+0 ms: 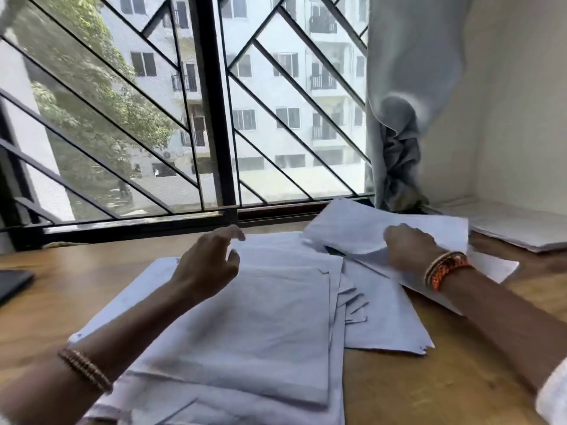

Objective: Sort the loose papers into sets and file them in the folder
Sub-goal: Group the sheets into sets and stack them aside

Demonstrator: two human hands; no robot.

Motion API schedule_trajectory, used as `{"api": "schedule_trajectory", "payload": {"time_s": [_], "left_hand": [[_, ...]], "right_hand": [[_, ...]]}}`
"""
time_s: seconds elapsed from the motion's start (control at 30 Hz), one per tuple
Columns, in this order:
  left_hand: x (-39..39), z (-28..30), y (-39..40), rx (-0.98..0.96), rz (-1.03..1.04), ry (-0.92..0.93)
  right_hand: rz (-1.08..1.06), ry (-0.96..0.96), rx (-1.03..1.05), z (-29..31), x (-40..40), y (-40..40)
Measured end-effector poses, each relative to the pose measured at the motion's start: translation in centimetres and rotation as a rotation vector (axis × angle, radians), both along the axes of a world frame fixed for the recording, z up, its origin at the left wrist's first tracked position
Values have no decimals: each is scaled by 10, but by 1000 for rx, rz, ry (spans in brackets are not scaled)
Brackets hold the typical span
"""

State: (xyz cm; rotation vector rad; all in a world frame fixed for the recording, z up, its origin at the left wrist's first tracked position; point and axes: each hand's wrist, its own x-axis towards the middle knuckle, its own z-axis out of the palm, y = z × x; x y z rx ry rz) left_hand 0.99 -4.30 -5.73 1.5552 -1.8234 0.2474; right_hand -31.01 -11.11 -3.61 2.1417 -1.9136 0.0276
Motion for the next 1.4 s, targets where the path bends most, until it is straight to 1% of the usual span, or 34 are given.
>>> {"api": "schedule_trajectory", "payload": {"time_s": [0.07, 0.1, 0.13, 0.17, 0.2, 0.27, 0.3, 0.37, 0.43, 0.5, 0.53, 0.67, 0.77, 0.83, 0.9, 0.97, 1.0, 1.03, 1.07, 1.17, 1.2, 1.23, 1.3, 1.33, 1.37, 1.4], "left_hand": [[14, -8, 9, -30, 67, -84], [20, -9, 13, -57, 101, -124], [26, -9, 15, -87, 131, -153], [32, -9, 17, -108, 164, -166], [38, -8, 16, -120, 197, -160], [50, -8, 18, -130, 265, -89], [54, -9, 18, -130, 288, -51], [57, -11, 21, -125, 323, -1], [60, -11, 22, -130, 347, 69], [61, -9, 20, -139, 367, 128], [61, -7, 19, -138, 376, 139], [62, -6, 19, -136, 406, 119], [62, -3, 15, -89, 457, 106], [64, -3, 12, -43, 471, 119], [66, -5, 12, -20, 475, 119], [69, -5, 12, -18, 472, 153], [71, -5, 12, -26, 445, 191], [73, -2, 14, -40, 399, 240], [76, 2, 14, -59, 347, 300], [85, 21, 20, -173, 272, 523], [88, 24, 22, -215, 266, 616], [92, 25, 22, -251, 244, 744], [96, 23, 26, -270, 152, 1061], [99, 22, 28, -216, 108, 1194], [100, 19, 31, -131, 58, 1287], [99, 19, 32, -41, -12, 1341]], "right_hand": [[-27, 23, 324, 6, 1, 4], [-38, -34, 414, 14, 5, 8], [-13, -137, 466, 25, 10, 16], [57, -222, 481, 34, 20, 23], [147, -239, 447, 43, 34, 35], [349, -185, 354, 48, 72, 61], [447, -157, 362, 46, 93, 73], [573, -127, 506, 38, 134, 97], [624, -54, 618, 26, 168, 109], [646, 45, 609, 14, 193, 117], [657, 60, 582, 10, 202, 119], [714, 10, 438, 7, 212, 120], [718, -72, 433, 5, 206, 127], [737, -45, 421, 2, 203, 139], [792, 6, 355, 1, 204, 146], [835, -15, 257, 6, 206, 147], [842, -38, 248, 10, 206, 145], [837, -80, 261, 14, 204, 140], [819, -149, 316, 18, 202, 134], [774, -489, 656, 33, 189, 114], [745, -563, 714, 37, 184, 106], [721, -625, 711, 43, 176, 98], [714, -775, 617, 54, 163, 83], [736, -921, 563, 61, 157, 75], [761, -1127, 536, 67, 151, 68], [784, -1366, 522, 75, 144, 60]]}}
